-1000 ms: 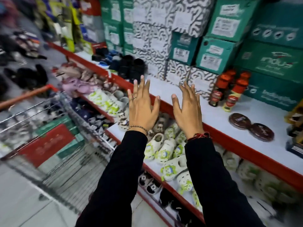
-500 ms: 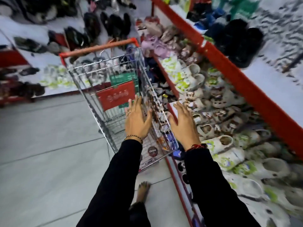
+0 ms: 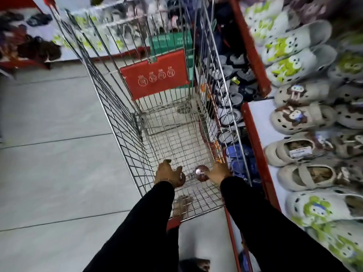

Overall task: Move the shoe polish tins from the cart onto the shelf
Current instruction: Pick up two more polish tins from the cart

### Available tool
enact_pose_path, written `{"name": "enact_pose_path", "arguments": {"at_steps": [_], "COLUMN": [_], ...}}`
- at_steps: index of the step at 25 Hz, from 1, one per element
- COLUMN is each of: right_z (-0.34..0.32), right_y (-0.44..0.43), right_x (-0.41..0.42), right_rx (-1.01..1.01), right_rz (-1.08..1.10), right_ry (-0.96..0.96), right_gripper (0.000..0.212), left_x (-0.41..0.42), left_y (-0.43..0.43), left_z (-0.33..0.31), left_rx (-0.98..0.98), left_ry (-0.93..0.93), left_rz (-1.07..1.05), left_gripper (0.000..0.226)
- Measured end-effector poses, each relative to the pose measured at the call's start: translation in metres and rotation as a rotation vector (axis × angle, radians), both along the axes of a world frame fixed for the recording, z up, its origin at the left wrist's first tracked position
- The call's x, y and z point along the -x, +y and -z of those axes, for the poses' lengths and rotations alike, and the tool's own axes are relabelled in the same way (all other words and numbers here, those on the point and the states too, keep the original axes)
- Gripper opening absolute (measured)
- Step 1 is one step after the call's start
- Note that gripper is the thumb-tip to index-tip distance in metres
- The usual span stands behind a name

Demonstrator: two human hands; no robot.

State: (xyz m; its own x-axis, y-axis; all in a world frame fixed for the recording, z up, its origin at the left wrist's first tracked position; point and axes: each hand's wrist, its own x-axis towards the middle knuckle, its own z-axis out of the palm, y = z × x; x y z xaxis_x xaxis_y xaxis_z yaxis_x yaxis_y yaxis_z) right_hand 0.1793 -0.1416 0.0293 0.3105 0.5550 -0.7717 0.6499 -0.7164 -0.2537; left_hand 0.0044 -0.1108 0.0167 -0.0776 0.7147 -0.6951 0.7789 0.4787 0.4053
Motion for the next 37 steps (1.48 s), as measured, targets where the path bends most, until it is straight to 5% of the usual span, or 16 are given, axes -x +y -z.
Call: {"name": "enact_pose_path", "arguments": {"at_steps": [5,10,16,21,27,32,37], "right_z": [0.062,0.094,0.104,0.097,0.033,-0.049,-0.147], "right_y": [0.012,0.013,0.017,0.017,0.003,-0.010,-0.035], "right_x": [0.005,0.009,0.011,0.010,0.015,0.020,0.011], "right_rx": [0.105,0.100,0.062,-0.085,-0.395,-0.574,-0.764], "right_rz": [0.220,0.175,0.202,0.245,0.653,0.843,0.979], "right_ry": [0.015,-0.025,-0.040,-0.041,0.223,0.456,0.540], "right_gripper": [0.064,0.090,0.089,0.056,0.050,0.051,0.050], "left_x": [-0.003,-0.008,-0.005,-0.003,0.003,0.006,-0.002], "left_y": [-0.014,-0.013,-0.015,-0.007,0.001,0.001,-0.010], "left_z": [0.067,0.098,0.107,0.092,0.026,-0.050,-0.140], "left_rx": [0.118,0.089,0.048,0.029,-0.062,-0.137,-0.194], "left_ry": [0.049,0.108,0.077,0.036,-0.116,-0.518,-0.771], "left_rz": [-0.122,-0.136,-0.137,-0.147,-0.356,-0.616,-0.647], "left_gripper": [0.049,0.054,0.057,0.042,0.038,0.035,0.015]}}
